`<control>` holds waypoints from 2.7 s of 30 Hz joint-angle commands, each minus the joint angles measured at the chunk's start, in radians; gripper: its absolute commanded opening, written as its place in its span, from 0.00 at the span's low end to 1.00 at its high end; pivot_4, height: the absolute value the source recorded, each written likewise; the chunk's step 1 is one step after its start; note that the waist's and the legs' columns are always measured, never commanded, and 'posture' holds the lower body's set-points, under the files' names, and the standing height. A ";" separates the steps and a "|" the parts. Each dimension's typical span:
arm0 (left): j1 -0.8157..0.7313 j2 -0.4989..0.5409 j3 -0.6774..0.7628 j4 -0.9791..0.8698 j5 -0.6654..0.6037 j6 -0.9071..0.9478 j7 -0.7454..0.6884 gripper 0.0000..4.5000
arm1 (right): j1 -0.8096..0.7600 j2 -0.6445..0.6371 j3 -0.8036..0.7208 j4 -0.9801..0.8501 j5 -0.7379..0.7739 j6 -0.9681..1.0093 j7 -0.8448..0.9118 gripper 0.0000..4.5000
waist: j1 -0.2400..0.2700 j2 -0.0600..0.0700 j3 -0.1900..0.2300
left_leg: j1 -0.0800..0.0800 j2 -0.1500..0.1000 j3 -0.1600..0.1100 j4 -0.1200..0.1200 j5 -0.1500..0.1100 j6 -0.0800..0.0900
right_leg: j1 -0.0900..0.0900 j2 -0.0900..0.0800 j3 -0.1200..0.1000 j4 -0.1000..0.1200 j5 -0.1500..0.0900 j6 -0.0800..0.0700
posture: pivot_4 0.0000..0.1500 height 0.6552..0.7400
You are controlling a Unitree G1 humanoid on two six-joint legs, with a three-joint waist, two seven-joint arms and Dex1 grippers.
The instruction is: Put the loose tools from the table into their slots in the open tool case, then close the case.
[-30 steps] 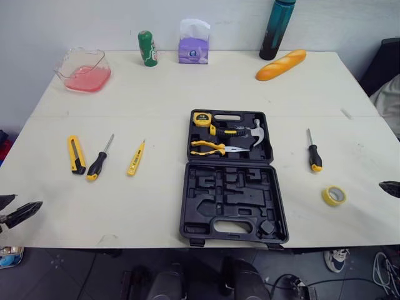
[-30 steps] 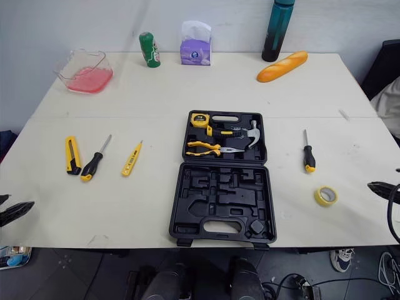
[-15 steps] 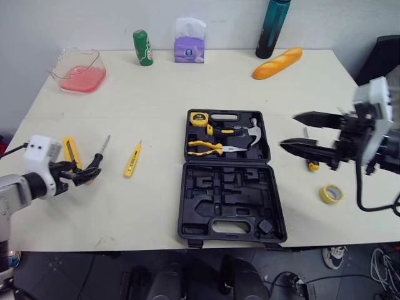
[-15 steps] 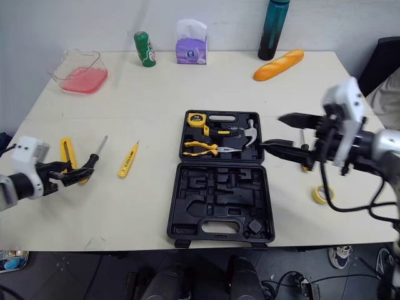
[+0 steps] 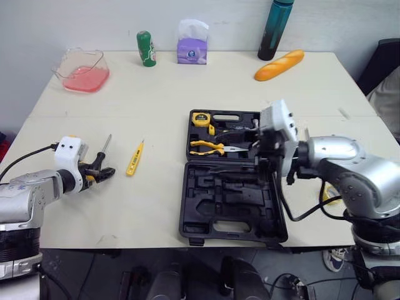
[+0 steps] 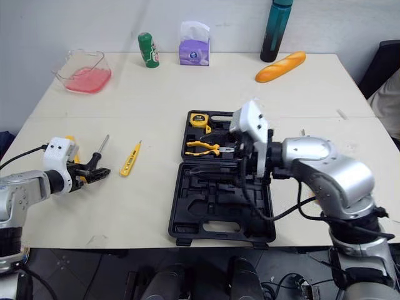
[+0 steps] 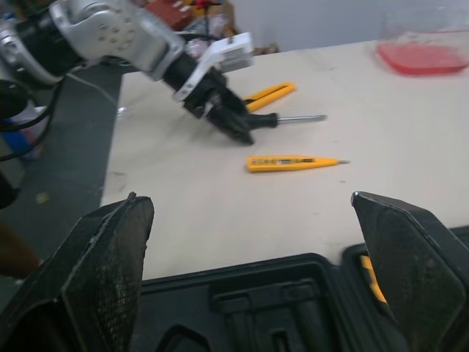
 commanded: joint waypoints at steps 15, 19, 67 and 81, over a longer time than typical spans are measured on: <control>-0.090 0.102 -0.043 -0.061 0.013 -0.069 -0.116 0.23 | -0.024 0.028 -0.041 0.028 -0.022 -0.047 0.016 1.00 | 0.007 -0.001 0.000 | -0.003 0.000 0.000 0.000 0.000 0.000 | -0.002 0.000 0.000 0.000 0.000 0.000 | 1.00 0.94; -0.232 0.215 -0.187 -0.134 0.007 -0.164 -0.310 0.23 | 0.030 -0.035 -0.114 -0.006 -0.008 -0.027 0.015 1.00 | 0.010 -0.004 0.001 | -0.006 -0.001 -0.002 0.001 0.000 0.000 | -0.003 -0.001 -0.001 -0.003 0.000 0.000 | 1.00 0.94; -0.796 -0.361 -0.914 0.283 0.421 -0.408 -0.822 0.34 | 0.695 -0.295 -0.578 -0.206 0.013 0.024 -0.103 1.00 | 0.036 -0.004 0.002 | -0.004 0.004 0.003 0.004 -0.001 0.003 | 0.000 0.007 -0.002 -0.006 0.002 0.002 | 1.00 0.94; -0.608 -0.438 -0.574 0.339 0.189 -0.739 -0.817 0.55 | 0.676 -0.303 -0.598 -0.232 0.081 0.039 -0.111 1.00 | 0.035 -0.003 0.002 | -0.004 0.004 0.002 0.005 -0.001 0.003 | 0.001 0.007 0.001 -0.006 0.002 0.002 | 1.00 0.94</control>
